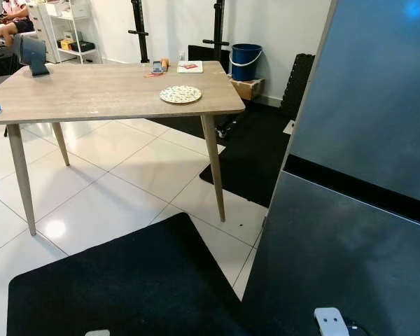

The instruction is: Restocking fridge

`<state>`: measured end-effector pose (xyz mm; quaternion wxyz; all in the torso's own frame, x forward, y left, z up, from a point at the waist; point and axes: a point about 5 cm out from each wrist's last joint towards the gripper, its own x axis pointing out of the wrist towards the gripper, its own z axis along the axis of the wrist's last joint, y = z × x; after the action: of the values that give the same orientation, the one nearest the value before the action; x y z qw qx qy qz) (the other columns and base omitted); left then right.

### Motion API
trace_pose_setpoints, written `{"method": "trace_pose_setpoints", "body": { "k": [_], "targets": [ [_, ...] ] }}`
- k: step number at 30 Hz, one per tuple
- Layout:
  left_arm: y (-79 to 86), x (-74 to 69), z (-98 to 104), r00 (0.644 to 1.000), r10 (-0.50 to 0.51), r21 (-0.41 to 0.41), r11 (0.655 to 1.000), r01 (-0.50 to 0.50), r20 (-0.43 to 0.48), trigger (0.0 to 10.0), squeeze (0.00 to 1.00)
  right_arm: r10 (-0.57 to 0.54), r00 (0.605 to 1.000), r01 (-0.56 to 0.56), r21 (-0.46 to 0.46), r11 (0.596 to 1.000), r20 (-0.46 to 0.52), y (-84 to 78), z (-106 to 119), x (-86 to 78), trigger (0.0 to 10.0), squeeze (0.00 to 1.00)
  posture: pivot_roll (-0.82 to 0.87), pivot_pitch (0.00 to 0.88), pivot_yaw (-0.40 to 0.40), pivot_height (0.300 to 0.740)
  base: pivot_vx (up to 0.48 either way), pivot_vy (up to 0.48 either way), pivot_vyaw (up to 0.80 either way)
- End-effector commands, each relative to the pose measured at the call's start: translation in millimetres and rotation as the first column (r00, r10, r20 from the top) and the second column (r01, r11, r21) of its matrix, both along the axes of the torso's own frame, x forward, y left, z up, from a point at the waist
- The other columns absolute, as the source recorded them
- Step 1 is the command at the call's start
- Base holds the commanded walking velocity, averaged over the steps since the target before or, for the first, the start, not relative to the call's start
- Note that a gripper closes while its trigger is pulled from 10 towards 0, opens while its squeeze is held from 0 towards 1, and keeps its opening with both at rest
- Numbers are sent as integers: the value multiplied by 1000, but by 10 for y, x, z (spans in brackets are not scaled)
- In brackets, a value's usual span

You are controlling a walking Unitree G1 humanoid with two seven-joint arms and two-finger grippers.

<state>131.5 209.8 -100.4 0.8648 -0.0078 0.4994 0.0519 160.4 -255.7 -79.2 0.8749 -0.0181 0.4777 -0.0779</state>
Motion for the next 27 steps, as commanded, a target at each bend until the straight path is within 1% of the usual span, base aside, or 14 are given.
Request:
{"method": "trace_pose_setpoints", "body": {
  "k": [1, 2, 5, 6, 7, 8, 9, 10, 11, 13, 18, 20, 22, 27],
  "targets": [
    [26, 26, 13, 999, -32, 27, 999, 32, 0, 10000, 0, -69, 997, 69, -8, 998, 23, -106, 28, -18, 10000, 0, -52, 25, -38, 740, 0, 0, 0],
    [21, 48, 19, 999, -38, 33, 999, 37, 6, 10000, 0, -94, 995, 94, 0, 996, 15, -125, 14, -65, 10000, 0, -52, 25, -38, 740, 0, 0, 0],
    [40, 96, 43, 999, 24, 34, 999, -25, 43, 10000, 0, -26, 998, 24, -27, 999, -61, -128, -49, -231, 10000, 0, -40, 62, -47, 740, 0, 0, 0],
    [40, 96, 43, 999, 24, 34, 999, -25, 43, 10000, 0, -26, 998, 24, -27, 999, -61, -128, -49, -231, 10000, 0, -40, 62, -47, 740, 0, 0, 0],
    [15, 50, 23, 999, 11, 35, 999, -12, 31, 10000, 0, -15, 997, 12, -37, 999, -69, -125, -55, -244, 10000, 0, -65, 53, -42, 740, 0, 0, 0],
    [15, 50, 23, 999, 11, 35, 999, -12, 31, 10000, 0, -15, 997, 12, -37, 999, -69, -125, -55, -244, 10000, 0, -65, 53, -42, 740, 0, 0, 0],
    [-16, -12, -4, 1000, -18, 37, 999, 17, 7, 10000, 0, -19, 998, 16, -35, 999, -62, -110, -53, -225, 10000, 0, -72, 57, -40, 740, 0, 0, 0],
    [-16, -12, -4, 1000, -18, 37, 999, 17, 7, 10000, 0, -19, 998, 16, -35, 999, -62, -110, -53, -225, 10000, 0, -72, 57, -40, 740, 0, 0, 0],
    [-95, -122, -52, 997, -74, 42, 996, 75, -35, 10000, 0, 5, 999, -6, -31, 999, -45, -57, -45, -159, 10000, 0, -70, 73, -40, 740, 0, 0, 0],
    [-167, -153, -71, 995, -93, 39, 995, 95, -42, 10000, 0, 33, 999, -34, -34, 999, -41, -20, -43, -125, 10000, 0, -72, 73, -40, 740, 0, 0, 0],
    [-213, -141, -72, 995, -97, 36, 995, 98, -35, 10000, 0, 43, 998, -45, -34, 998, -51, -13, -53, -143, 10000, 0, -76, 75, -35, 740, 0, 0, 0],
    [-285, -88, -63, 989, -149, 39, 988, 149, -22, 10000, 0, 53, 996, -56, -44, 997, -69, -40, -62, -192, 10000, 0, -49, 79, -31, 740, 0, 0, 0],
    [-296, -64, -56, 987, -160, 42, 986, 161, -15, 10000, 0, 55, 996, -58, -47, 997, -76, -46, -68, -211, 10000, 0, -49, 79, -31, 740, 0, 0, 0],
    [-236, -9, -32, 980, -199, 68, 978, 199, -12, 10000, 0, 40, 996, -43, -42, 998, -85, -8, -94, -249, 10000, 0, -49, 78, -10, 740, 0, 0, 0]
  ]
}}
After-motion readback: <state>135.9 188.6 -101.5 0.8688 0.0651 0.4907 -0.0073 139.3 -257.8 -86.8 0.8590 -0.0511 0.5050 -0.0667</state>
